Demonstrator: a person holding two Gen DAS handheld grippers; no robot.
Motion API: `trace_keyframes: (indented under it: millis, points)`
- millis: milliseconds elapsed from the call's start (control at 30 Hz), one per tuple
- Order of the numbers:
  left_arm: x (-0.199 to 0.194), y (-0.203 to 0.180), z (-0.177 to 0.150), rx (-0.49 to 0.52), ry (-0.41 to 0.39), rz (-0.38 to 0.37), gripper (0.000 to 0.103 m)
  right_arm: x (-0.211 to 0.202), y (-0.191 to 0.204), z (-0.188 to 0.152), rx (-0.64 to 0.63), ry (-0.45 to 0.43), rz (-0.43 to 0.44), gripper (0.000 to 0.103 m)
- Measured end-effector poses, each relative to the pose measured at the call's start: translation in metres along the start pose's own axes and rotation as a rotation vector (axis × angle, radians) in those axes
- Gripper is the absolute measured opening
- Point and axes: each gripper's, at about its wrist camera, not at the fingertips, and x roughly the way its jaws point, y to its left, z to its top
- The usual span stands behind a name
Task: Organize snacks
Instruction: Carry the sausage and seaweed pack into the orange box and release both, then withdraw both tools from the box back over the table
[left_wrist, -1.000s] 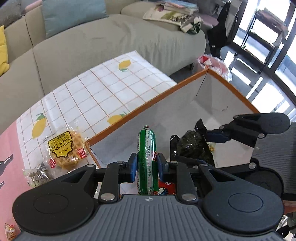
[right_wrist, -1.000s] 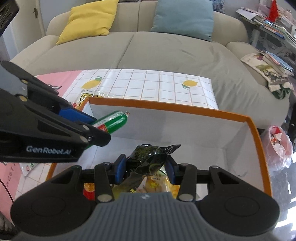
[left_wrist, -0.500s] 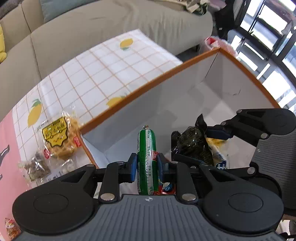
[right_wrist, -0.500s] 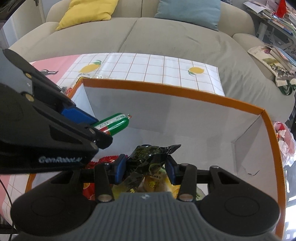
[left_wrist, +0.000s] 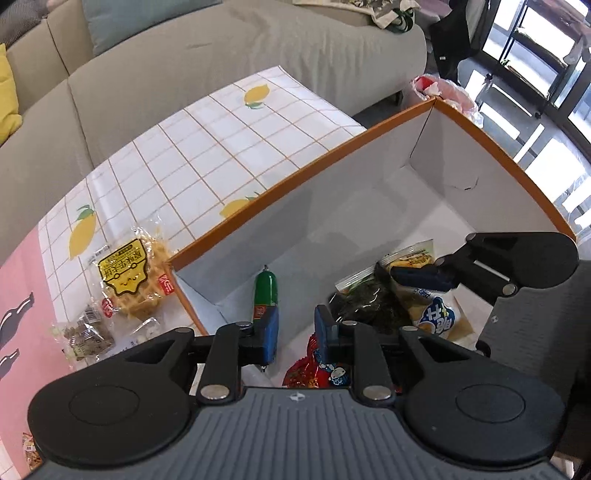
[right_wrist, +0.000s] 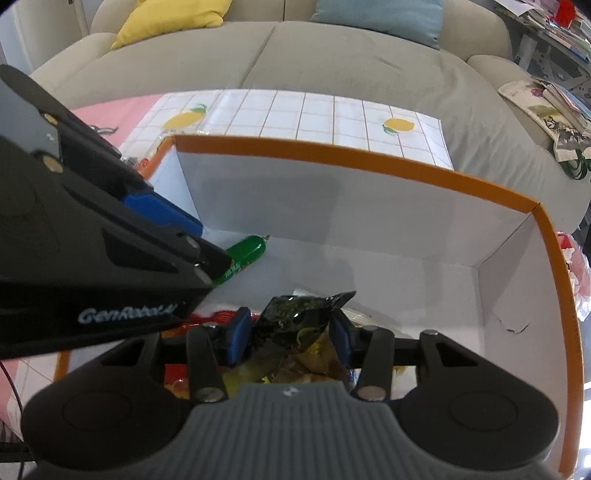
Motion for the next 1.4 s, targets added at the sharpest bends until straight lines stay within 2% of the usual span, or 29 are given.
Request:
trace_keyframes:
  millis: [33,200,267,300,467,600,767,967,1200,1400]
  points:
    - [-0.002,0.001,-0.001,-0.006,-0.004,-0.003,0.030,-0.001,0.000,0.001,0.005,0.005,-0.006,0.057]
    - [-0.018,0.006,-0.007,-0.030,-0.035,0.006,0.037,-0.007,0.003,0.001,0.012,0.025,-0.052,0.060]
    - [-0.026,0.009,-0.011,-0.041,-0.052,0.002,0.040,-0.012,0.004,0.000,0.024,0.033,-0.084,0.076]
    - [-0.030,0.010,-0.013,-0.048,-0.061,0.004,0.041,-0.015,0.005,-0.002,0.028,0.036,-0.098,0.077]
    - [-0.057,0.017,-0.028,-0.062,-0.123,0.021,0.046,-0.037,0.008,-0.006,0.051,0.023,-0.147,0.078]
    - [-0.081,0.024,-0.045,-0.098,-0.182,0.029,0.049,-0.067,0.021,-0.013,0.092,-0.064,-0.148,0.080]
    - [-0.110,0.039,-0.075,-0.158,-0.246,0.050,0.050,-0.103,0.046,-0.026,0.171,-0.186,-0.107,0.083]
    - [-0.137,0.059,-0.116,-0.232,-0.294,0.093,0.051,-0.124,0.092,-0.043,0.204,-0.291,-0.069,0.085]
    - [-0.164,0.085,-0.165,-0.320,-0.353,0.141,0.052,-0.130,0.139,-0.058,0.237,-0.326,-0.020,0.085]
    - [-0.173,0.107,-0.211,-0.378,-0.383,0.175,0.053,-0.131,0.173,-0.067,0.207,-0.347,0.014,0.085]
